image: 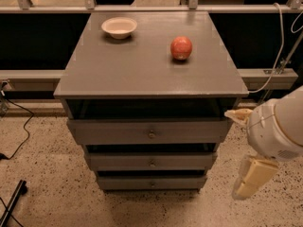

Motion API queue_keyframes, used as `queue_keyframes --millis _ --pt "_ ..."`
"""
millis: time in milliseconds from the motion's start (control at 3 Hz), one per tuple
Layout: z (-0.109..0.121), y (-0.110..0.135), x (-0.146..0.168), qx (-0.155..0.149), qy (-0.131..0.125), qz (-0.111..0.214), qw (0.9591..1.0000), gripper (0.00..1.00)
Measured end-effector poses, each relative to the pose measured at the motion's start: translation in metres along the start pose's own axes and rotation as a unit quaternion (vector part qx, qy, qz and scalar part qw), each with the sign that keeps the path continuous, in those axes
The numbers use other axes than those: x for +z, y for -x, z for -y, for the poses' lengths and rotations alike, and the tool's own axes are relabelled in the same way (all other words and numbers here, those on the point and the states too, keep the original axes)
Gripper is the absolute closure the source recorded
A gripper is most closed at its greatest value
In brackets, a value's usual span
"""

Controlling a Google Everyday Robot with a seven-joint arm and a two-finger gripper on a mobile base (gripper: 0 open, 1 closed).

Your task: Open top drawer

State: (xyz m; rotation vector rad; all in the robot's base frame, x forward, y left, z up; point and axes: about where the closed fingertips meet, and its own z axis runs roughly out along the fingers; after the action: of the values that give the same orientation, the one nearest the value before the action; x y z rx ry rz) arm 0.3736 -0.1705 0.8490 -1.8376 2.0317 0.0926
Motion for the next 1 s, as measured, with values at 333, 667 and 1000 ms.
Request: queue_keyframes --millis 333,667,1000 --pt "0.007 0.002 0.015 0.003 0.014 -0.001 0.9999 0.00" --pt "0.011 0.001 0.057 0.002 0.021 0.012 0.9997 0.00" --pt "0.012 -0.002 0.093 -0.003 -0.011 0.032 0.9994 0.00"
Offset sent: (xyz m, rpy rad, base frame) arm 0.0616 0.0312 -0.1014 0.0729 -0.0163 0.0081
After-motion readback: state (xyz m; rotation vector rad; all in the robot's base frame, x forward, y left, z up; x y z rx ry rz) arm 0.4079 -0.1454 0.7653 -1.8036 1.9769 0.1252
